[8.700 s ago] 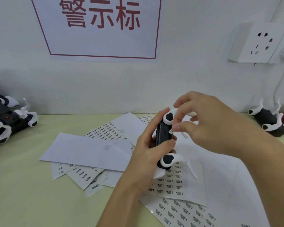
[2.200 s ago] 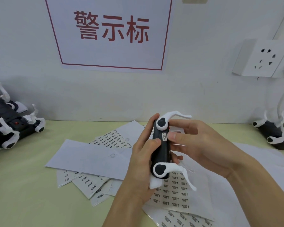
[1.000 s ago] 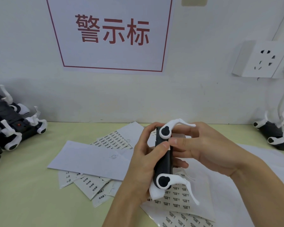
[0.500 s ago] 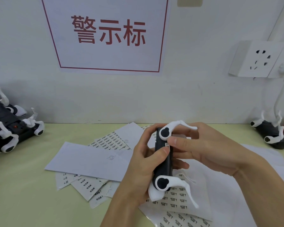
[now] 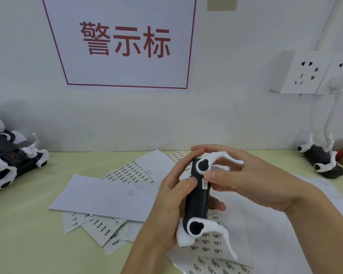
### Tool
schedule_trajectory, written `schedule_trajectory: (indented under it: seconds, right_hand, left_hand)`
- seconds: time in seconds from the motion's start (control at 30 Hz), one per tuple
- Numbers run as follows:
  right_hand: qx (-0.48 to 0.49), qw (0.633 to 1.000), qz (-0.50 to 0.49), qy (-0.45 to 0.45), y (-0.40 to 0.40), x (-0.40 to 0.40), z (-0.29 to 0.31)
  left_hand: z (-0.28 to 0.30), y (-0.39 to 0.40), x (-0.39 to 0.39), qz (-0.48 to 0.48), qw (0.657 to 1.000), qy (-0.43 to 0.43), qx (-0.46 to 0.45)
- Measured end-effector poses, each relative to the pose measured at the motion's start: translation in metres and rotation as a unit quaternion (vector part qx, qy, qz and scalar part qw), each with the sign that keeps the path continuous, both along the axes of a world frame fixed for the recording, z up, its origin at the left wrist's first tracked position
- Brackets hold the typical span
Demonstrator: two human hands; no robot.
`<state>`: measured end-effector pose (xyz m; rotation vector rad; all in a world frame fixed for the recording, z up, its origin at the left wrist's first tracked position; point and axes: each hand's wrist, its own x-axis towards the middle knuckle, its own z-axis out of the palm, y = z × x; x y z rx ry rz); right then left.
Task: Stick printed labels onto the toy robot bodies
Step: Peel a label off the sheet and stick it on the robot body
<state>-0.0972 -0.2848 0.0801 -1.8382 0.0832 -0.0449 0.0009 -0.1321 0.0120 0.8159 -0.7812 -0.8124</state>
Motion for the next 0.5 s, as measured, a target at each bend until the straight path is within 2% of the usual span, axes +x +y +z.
schedule_trajectory:
  seconds: [0.13,0.3,0.5]
  right_hand:
    - [-0.027,0.999,-0.034,-0.019,0.0051,0.004,-0.0006]
    - [0.041,0.996,-0.072,-0.03,0.0049,0.0074,-0.0042]
    - [0.136,0.971,-0.169,-0.099,0.0011,0.0101,-0.0046]
  left_hand:
    - [0.0014,-0.0016,-0.0013,0.011,1.0,0.01,0.01]
    - [0.0018,-0.0005,-0.001,0.004,0.998,0.047,0.041]
    - [0.0031,-0.0027,0.0022,0.137,0.982,0.109,0.065]
